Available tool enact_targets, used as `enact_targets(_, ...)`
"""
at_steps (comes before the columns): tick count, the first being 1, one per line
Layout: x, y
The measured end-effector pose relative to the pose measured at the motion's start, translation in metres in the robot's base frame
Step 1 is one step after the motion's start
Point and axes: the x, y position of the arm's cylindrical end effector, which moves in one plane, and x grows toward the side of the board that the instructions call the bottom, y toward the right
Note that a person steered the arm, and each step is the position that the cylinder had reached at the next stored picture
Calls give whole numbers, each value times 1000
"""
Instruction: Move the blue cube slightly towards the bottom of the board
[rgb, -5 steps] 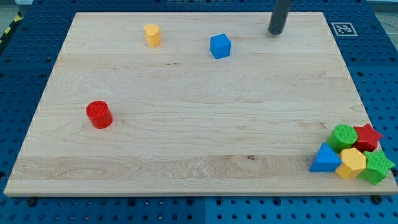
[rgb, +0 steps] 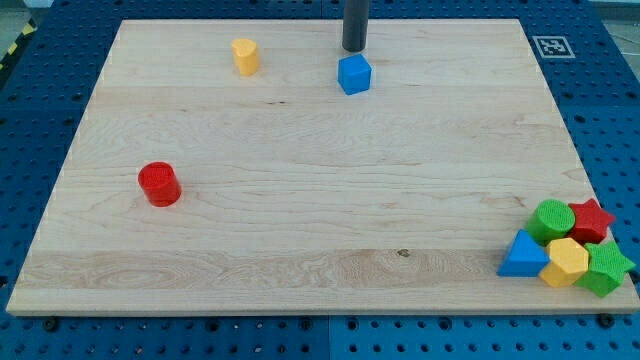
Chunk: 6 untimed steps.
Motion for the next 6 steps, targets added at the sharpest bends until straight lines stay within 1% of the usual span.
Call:
enact_targets(1, 3, -3)
enact_targets(2, 24, -13)
enact_targets(3, 30, -13)
enact_targets(4, 56, -13)
enact_targets(5, 69, -13)
enact_targets(6, 93, -13)
